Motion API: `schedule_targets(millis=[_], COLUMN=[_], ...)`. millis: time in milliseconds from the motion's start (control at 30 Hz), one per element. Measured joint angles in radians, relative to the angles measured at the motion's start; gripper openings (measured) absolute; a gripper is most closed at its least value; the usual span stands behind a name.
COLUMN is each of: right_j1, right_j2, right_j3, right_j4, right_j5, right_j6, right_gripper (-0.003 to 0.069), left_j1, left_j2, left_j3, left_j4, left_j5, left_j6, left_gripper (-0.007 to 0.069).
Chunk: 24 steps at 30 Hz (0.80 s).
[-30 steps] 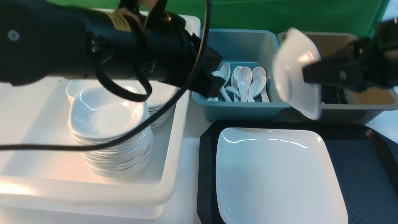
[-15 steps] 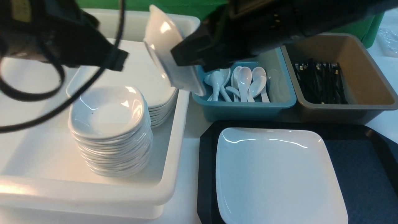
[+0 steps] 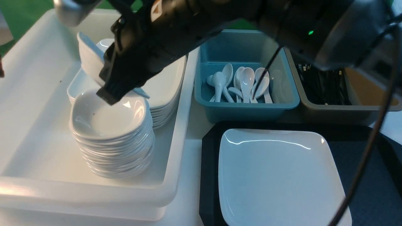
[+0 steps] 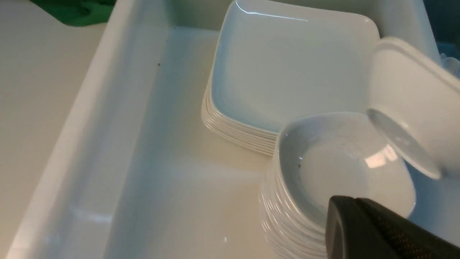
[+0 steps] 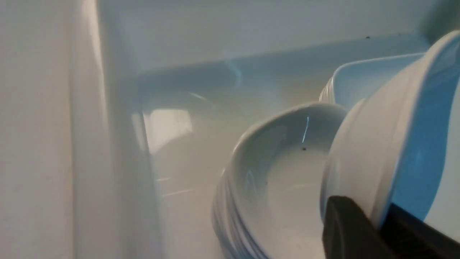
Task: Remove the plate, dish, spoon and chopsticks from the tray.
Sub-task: Use the right arm to put the small plate into the large storage box on the left
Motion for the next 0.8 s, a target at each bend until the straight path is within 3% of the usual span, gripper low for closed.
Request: schedule_targets(millis=[233, 300, 367, 533, 600, 800], right_j1=[0.021, 0.026, 0.028, 0.028, 0.028, 0.029], right_j2=[0.079, 0.088, 0.092, 0.099, 0.100, 0.075], right_j3=[-0.006, -0.007, -0.007, -0.014, -0.031, -0.101], right_j4=[-0.047, -0.047, -0.047, -0.059, -0.059, -0.064], right_j5=[-0.029, -0.030, -0.029, -0.014, 0.020, 0.180], right_j6=[-0.020, -0.012, 0.011, 0.110, 0.161, 0.232], right_gripper=[0.0080, 0.0123, 0.0193, 0.0454, 0.0518, 0.0577], left_j1=[0.036, 0.037, 0.037, 0.037, 0.037, 0.037], left_j2=[-0.004, -0.004, -0.006, -0.006, -0.006, -0.006], left_j3=[0.091, 0.094, 0.094, 0.095, 0.095, 0.095], left_j4=[-0.084, -0.095, -0.103, -0.106, -0.106, -0.107], left_j5=[-0.012, -0.019, -0.027, -0.028, -0.028, -0.030], left_j6=[0.064, 0.079, 0.085, 0.100, 0.113, 0.138], left_gripper=[0.0007, 0.0007, 0.0007, 0.0007, 0.0007, 0.0007])
